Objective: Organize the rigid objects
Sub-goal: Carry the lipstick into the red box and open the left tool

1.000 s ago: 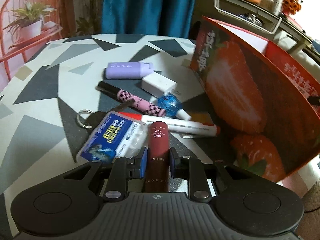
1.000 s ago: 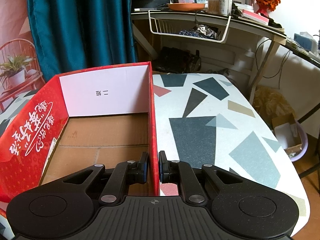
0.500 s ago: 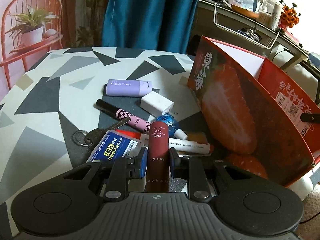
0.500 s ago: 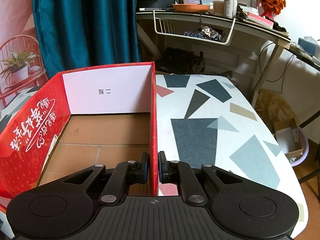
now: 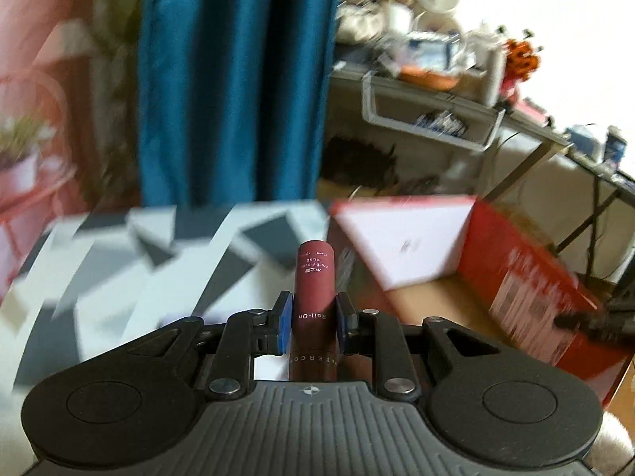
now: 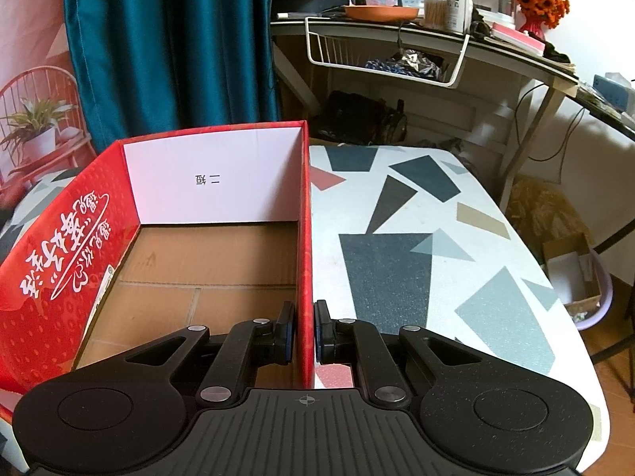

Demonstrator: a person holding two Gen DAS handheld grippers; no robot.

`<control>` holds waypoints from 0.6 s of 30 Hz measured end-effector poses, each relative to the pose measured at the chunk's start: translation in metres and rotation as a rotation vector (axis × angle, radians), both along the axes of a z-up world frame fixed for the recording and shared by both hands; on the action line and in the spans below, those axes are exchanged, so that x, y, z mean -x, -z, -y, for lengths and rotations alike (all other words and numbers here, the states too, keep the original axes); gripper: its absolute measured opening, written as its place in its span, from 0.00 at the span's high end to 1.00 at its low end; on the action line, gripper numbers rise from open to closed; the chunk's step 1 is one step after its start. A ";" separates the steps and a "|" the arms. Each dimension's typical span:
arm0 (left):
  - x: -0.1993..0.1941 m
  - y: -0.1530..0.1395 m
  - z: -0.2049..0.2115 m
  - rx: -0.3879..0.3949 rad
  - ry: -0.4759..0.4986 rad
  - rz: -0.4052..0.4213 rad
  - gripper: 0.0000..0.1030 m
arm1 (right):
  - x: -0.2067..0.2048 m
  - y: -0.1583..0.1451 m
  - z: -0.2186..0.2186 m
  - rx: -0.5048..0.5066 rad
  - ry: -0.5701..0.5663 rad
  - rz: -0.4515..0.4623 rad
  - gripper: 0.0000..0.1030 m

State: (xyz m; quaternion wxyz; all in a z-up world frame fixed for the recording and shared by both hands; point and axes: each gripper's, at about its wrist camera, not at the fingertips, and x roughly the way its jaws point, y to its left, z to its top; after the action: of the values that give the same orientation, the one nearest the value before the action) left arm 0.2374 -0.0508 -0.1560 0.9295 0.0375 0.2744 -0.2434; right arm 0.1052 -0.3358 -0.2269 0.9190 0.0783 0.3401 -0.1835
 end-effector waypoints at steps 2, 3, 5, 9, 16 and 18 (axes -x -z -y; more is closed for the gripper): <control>-0.007 -0.009 0.019 -0.007 0.049 0.025 0.77 | 0.000 0.000 0.000 -0.001 0.000 -0.001 0.91; -0.010 -0.011 0.030 -0.018 0.075 0.038 0.77 | 0.000 0.000 0.000 -0.001 0.001 -0.001 0.91; -0.010 -0.013 0.050 -0.038 0.127 0.058 0.77 | 0.000 0.000 0.000 -0.001 0.001 -0.001 0.91; -0.017 -0.001 0.086 -0.090 0.203 0.029 0.77 | 0.000 0.000 0.000 -0.001 0.000 0.000 0.91; -0.021 0.028 0.114 -0.193 0.262 -0.026 0.77 | -0.001 0.001 -0.001 -0.003 -0.001 0.001 0.91; -0.024 0.035 0.112 -0.211 0.268 -0.043 0.77 | 0.000 0.001 0.000 -0.004 -0.001 0.002 0.91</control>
State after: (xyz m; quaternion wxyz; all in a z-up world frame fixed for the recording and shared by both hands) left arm 0.2614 -0.1627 -0.1907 0.8736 0.1657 0.3107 -0.3359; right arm 0.1054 -0.3353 -0.2278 0.9193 0.0802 0.3396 -0.1822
